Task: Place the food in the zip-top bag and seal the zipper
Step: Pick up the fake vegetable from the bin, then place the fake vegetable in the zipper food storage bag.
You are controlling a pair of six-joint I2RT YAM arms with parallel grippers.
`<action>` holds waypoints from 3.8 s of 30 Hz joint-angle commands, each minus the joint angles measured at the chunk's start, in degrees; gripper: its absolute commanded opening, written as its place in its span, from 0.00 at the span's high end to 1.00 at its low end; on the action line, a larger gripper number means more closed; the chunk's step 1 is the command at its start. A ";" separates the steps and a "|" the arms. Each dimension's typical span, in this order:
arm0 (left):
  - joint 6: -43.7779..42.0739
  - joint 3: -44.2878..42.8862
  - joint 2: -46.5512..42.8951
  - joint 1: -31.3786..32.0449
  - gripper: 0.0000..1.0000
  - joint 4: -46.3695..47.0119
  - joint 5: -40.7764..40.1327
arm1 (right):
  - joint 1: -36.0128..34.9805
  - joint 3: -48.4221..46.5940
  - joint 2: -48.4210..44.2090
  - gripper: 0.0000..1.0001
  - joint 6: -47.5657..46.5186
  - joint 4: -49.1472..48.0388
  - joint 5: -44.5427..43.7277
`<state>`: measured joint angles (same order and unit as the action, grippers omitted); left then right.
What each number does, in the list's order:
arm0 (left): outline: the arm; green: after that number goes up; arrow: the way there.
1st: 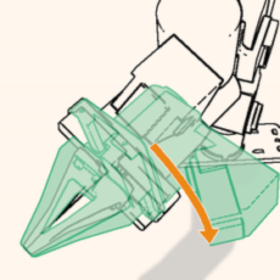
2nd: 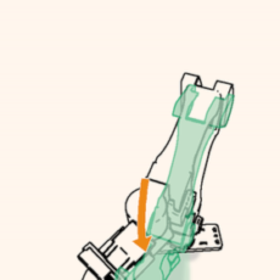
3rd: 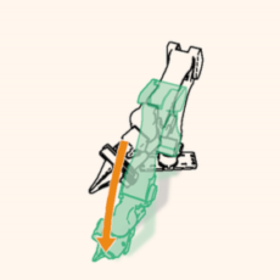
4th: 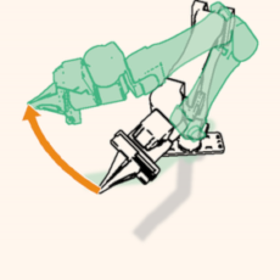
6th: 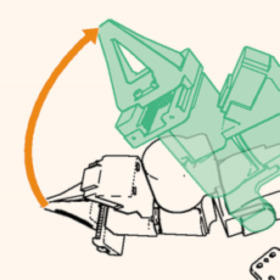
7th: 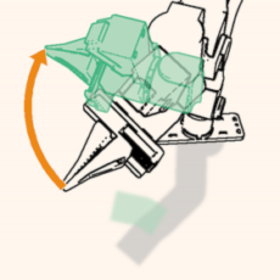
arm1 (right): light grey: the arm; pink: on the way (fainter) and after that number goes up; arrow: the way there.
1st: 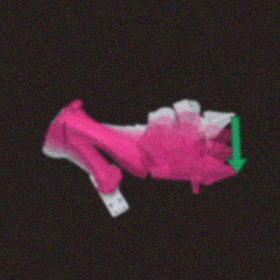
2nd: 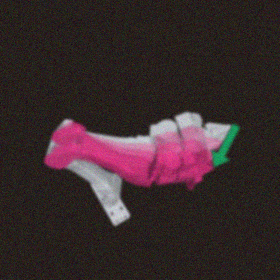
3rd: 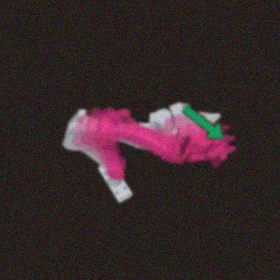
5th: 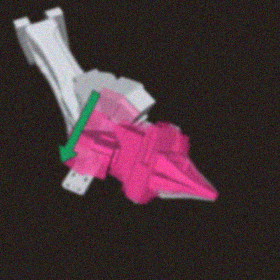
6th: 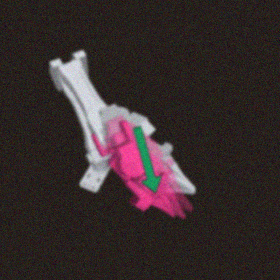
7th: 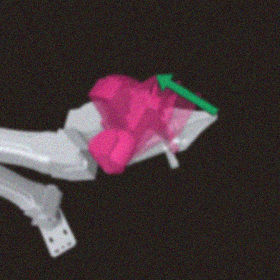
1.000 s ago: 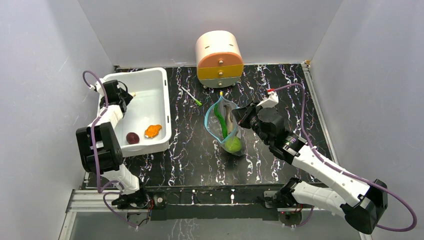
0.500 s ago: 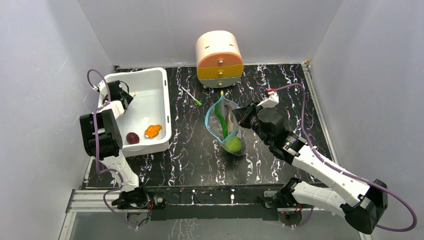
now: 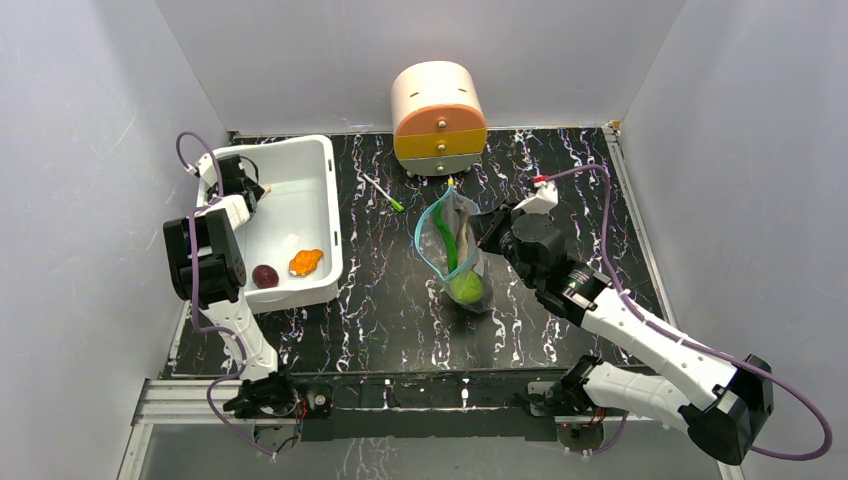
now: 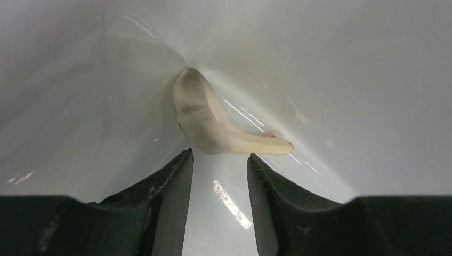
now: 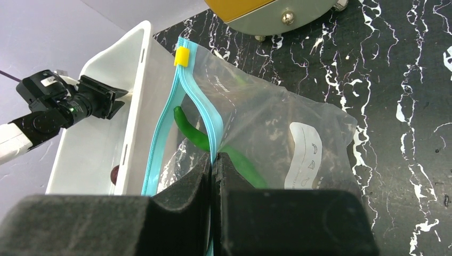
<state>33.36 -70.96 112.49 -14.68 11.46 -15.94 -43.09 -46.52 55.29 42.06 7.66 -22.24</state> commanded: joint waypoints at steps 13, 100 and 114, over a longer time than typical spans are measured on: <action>-2.34 -4.19 1.50 -0.97 0.67 0.49 -4.06 | -0.07 -3.09 0.38 1.00 -1.72 -2.13 -3.28; 1.98 1.54 -39.60 25.71 1.00 -11.27 69.87 | -0.02 -10.62 9.87 1.00 12.26 -3.09 3.19; -4.05 1.09 -37.58 37.90 1.00 -16.52 61.19 | 0.02 -10.36 8.90 1.00 12.35 -7.35 5.14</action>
<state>35.68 -68.60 74.32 20.27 2.52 50.41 -43.07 -55.72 66.15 54.37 7.31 -17.87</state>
